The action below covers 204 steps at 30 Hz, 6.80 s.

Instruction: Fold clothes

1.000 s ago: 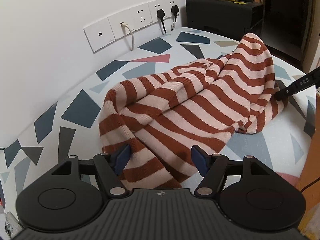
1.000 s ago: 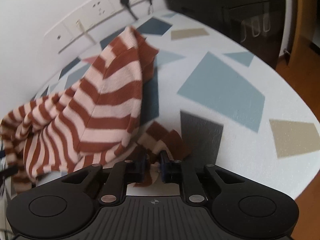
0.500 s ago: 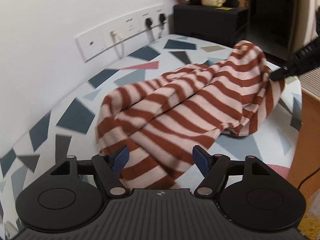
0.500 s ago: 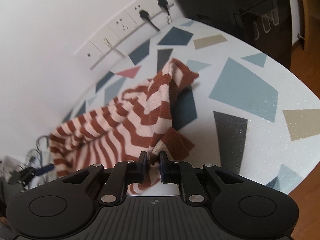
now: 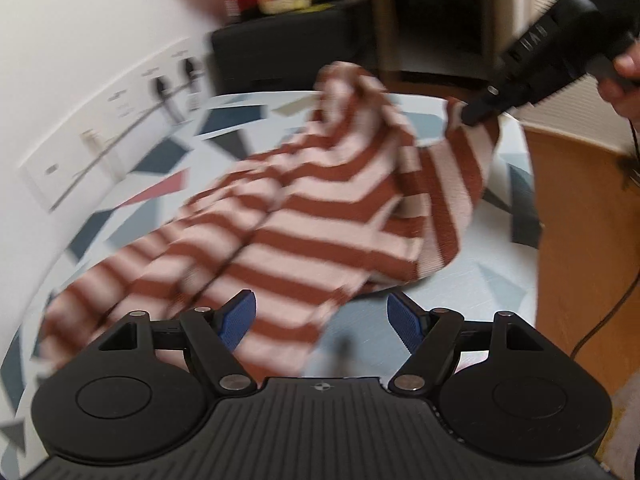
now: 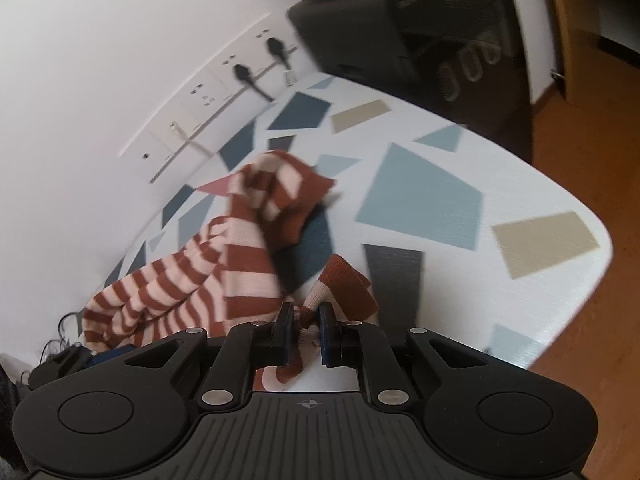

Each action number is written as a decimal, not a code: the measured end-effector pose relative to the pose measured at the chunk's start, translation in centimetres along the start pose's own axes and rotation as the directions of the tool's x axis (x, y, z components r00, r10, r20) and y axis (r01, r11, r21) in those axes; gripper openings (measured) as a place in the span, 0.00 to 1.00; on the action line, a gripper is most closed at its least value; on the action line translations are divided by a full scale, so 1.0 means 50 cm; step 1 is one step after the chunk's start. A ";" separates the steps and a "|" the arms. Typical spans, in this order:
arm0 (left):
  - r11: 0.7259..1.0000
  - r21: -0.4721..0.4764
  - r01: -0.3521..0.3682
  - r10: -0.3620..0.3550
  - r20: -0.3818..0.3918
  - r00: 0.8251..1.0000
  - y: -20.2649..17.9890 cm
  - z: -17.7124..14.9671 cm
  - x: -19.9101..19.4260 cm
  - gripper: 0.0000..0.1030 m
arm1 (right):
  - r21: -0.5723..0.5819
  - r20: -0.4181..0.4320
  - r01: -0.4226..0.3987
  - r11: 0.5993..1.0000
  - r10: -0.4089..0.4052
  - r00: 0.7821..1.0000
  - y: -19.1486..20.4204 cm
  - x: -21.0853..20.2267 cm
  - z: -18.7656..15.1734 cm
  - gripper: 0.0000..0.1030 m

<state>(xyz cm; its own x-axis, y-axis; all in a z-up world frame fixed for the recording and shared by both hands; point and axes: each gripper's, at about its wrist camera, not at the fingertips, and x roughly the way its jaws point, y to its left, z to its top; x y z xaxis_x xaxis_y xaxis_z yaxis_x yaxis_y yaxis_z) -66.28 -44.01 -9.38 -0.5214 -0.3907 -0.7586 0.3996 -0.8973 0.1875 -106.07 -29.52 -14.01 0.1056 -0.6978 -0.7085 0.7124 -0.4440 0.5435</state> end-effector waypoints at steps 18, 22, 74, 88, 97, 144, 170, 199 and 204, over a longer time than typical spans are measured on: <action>0.972 0.206 0.113 -0.125 0.051 0.991 -0.213 0.107 0.154 0.82 | 0.131 0.088 -0.087 0.988 0.075 0.993 -0.073 -0.098 -0.021 0.11; 0.975 0.197 0.106 -0.111 0.017 0.994 -0.200 0.127 0.147 0.10 | 0.069 0.086 -0.133 0.989 0.127 0.988 -0.041 -0.109 -0.003 0.11; 0.483 -0.603 -0.635 0.873 0.275 0.402 0.131 -0.008 -0.647 0.09 | -0.025 0.047 -0.760 0.650 0.760 0.648 0.499 -0.018 0.404 0.06; 0.604 -0.655 -0.454 0.794 0.444 0.416 0.073 -0.042 -0.808 0.09 | -0.519 0.220 -0.615 0.593 0.788 0.575 0.549 -0.416 0.327 0.06; 0.538 -0.707 -0.458 0.787 0.227 0.574 0.211 -0.132 -0.664 0.09 | -0.522 0.102 -0.468 0.713 0.597 0.796 0.634 -0.107 0.327 0.06; 0.438 -0.789 -0.430 0.147 -0.410 0.900 0.210 -0.307 -0.143 0.46 | -0.802 -0.267 -0.155 0.577 -0.113 0.957 0.351 0.288 -0.183 0.72; 0.393 -0.746 -0.537 0.234 -0.484 0.843 0.185 -0.302 -0.130 0.11 | -0.443 -0.668 -0.587 0.677 0.187 0.720 0.307 0.286 0.165 0.06; 0.399 -0.722 -0.566 0.269 -0.498 0.824 0.174 -0.339 -0.155 0.10 | -0.722 -0.292 -0.189 0.666 -0.045 0.955 0.272 0.342 -0.068 0.36; 0.387 -0.725 -0.569 0.282 -0.494 0.822 0.174 -0.352 -0.168 0.10 | -0.729 -0.288 -0.194 0.656 -0.038 0.957 0.281 0.310 -0.074 0.28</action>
<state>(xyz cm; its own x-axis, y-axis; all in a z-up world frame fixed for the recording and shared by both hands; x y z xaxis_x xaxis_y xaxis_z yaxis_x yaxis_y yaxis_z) -45.17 -44.91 -12.37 0.0569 -0.4730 -0.8792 0.9984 0.0237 0.0519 -91.87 -44.49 -19.02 0.2740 -0.4889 -0.8282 0.9530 0.2536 0.1656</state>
